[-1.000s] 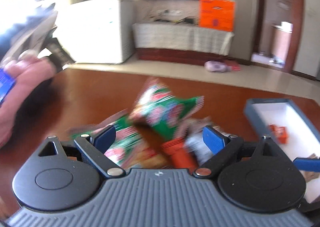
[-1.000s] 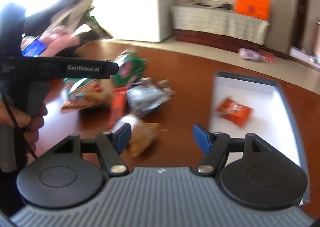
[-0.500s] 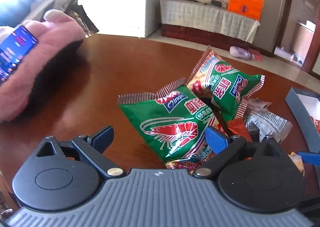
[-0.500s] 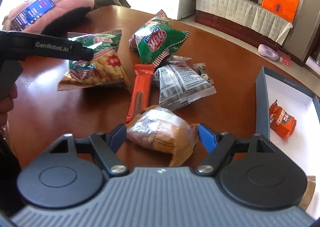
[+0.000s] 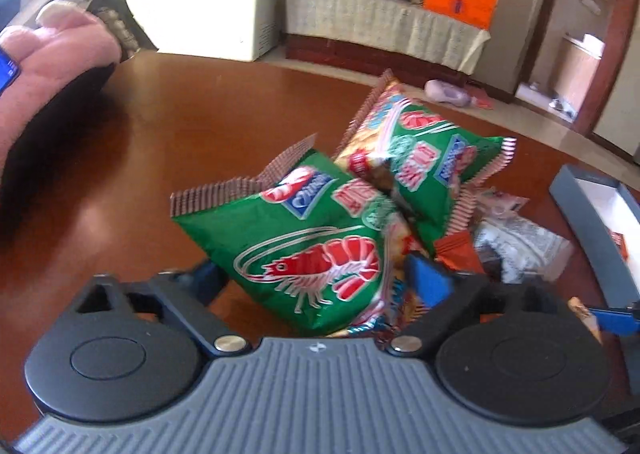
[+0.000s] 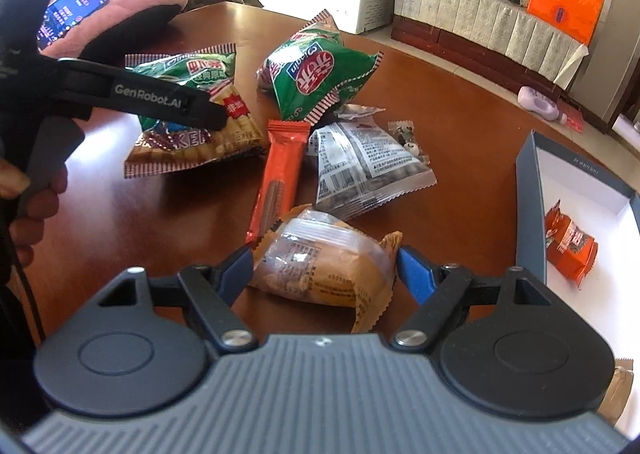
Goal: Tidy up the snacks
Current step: 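Move right gripper to clear pastry bag while left moves to green shrimp-chip bag, then close right gripper on clear pastry bag while left gripper grips green chip bag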
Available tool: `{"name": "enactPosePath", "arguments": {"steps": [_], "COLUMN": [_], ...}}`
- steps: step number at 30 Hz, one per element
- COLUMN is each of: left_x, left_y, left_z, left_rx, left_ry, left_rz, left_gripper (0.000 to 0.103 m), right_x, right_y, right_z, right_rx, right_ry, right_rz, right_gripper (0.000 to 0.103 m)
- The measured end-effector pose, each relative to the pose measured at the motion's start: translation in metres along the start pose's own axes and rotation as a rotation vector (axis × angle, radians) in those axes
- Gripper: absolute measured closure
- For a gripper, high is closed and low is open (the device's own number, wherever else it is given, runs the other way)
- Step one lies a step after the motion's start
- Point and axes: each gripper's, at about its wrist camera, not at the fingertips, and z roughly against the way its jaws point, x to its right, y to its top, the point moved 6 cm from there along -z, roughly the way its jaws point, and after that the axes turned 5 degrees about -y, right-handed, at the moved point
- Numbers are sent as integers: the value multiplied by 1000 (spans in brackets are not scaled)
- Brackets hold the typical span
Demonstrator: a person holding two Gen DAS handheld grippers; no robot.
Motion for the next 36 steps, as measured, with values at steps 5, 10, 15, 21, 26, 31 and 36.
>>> {"name": "enactPosePath", "arguments": {"steps": [5,10,15,21,26,31,36], "left_x": [7,10,14,34,54,77,103], "left_y": [0,8,12,20,35,42,43], "left_z": [6,20,33,49,56,57,51], "left_rx": [14,68,96,114,122,133,126], "left_ry": [4,18,5,0,-18,-54,-118], "left_rz": [-43,-52,-56,-116,-165,-189,-176], "left_gripper": [24,27,28,28,28,28,28], "right_x": [3,8,8,12,14,16,25], "right_y": [-1,-4,-5,-7,-14,-20,-22], "right_z": [4,12,27,39,42,43,51], "right_rx": [-7,-16,12,26,10,-5,19], "right_ry": [6,17,21,33,45,50,47], "right_rz": [-22,-50,-44,-57,-55,-63,-99], "right_gripper": [34,41,43,44,45,45,45]}}
